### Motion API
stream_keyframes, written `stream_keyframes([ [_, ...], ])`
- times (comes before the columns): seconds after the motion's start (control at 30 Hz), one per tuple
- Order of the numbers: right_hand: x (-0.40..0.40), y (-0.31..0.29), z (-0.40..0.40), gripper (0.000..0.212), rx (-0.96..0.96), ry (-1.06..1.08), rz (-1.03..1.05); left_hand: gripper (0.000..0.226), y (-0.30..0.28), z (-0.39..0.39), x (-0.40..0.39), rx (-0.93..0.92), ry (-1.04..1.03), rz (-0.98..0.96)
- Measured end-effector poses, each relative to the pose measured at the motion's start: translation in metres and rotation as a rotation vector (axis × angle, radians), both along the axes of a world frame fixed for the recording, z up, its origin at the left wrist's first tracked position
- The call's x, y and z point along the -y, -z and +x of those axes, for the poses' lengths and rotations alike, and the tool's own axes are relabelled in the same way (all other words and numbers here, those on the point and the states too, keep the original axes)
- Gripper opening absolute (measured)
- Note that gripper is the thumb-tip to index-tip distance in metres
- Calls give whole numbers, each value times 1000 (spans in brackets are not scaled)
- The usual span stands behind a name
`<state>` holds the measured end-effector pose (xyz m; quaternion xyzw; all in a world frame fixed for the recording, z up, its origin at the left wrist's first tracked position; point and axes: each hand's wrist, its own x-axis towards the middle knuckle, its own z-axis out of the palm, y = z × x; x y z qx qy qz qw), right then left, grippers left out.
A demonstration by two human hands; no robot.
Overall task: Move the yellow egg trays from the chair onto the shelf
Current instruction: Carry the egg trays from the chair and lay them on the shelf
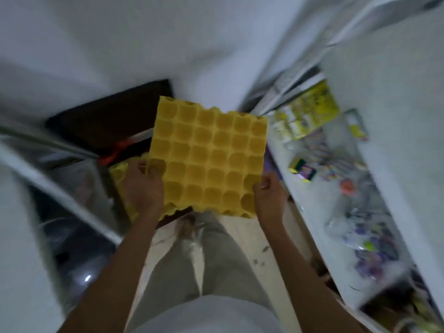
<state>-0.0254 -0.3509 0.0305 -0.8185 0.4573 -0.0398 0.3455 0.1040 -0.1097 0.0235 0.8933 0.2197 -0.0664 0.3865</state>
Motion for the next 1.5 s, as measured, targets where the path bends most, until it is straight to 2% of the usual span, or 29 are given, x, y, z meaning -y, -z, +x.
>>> stream_keyframes([
  [0.17,36,-110,-88,13,52,270,-47,13,-96,-5,95,103,357,-216],
  [0.27,46,-184,-149,20,243,464,-66,7,-169,-24,142,197,573,-312],
  [0.47,35,-239,-228,18,425,704,-50,5,-232,-62,177,216,818,-394],
  [0.63,46,-246,-271,15,528,849,-23,6,-258,-101,222,180,996,-433],
  [0.9,86,-230,-298,12,529,868,-10,13,-257,-123,250,188,1126,-373],
  [1.17,132,-205,-268,13,449,819,-2,17,-239,-99,271,199,1099,-293],
  [1.4,186,-190,-212,1,444,808,8,20,-229,-50,322,219,1084,-239],
  [1.5,213,-180,-183,9,442,828,7,20,-218,-19,356,211,1124,-179],
])
